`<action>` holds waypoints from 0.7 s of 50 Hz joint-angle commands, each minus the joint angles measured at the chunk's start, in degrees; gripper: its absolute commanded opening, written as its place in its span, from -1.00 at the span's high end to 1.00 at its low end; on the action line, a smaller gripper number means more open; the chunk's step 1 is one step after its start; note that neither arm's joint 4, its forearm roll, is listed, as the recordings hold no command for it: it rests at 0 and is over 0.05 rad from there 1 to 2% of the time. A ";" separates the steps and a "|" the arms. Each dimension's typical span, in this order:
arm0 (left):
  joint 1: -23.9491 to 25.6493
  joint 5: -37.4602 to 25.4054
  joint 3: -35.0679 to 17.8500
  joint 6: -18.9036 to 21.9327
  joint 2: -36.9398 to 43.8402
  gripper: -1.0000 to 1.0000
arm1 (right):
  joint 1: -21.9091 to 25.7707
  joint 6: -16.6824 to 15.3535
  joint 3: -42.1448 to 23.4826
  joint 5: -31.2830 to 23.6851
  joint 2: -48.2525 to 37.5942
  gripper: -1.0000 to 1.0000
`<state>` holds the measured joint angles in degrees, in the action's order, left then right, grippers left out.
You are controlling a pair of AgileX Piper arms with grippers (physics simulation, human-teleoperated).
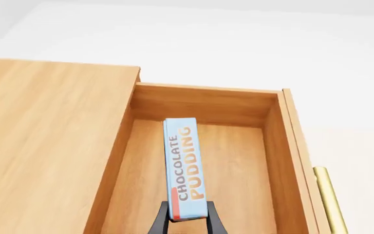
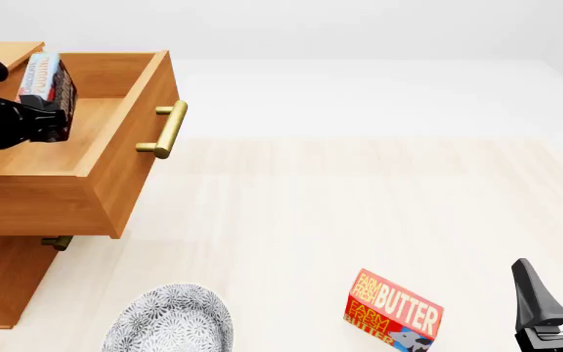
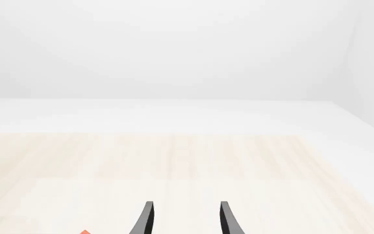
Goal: Put the chocolate pudding in the top drawer of the cabinet and close it.
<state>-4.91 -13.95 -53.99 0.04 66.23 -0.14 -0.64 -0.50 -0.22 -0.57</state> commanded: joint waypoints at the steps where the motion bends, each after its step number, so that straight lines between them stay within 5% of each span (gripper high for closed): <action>1: -1.54 -0.33 0.44 0.92 -0.53 1.00 | -0.01 -0.02 0.00 -0.01 0.02 -1.00; 35: -0.95 2.07 1.45 -0.93 0.65 1.00 | 0.00 0.00 0.00 -0.01 -0.01 -1.00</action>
<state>-6.66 -12.58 -52.50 -0.96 66.69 -0.15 -0.65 -0.50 -0.23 -0.56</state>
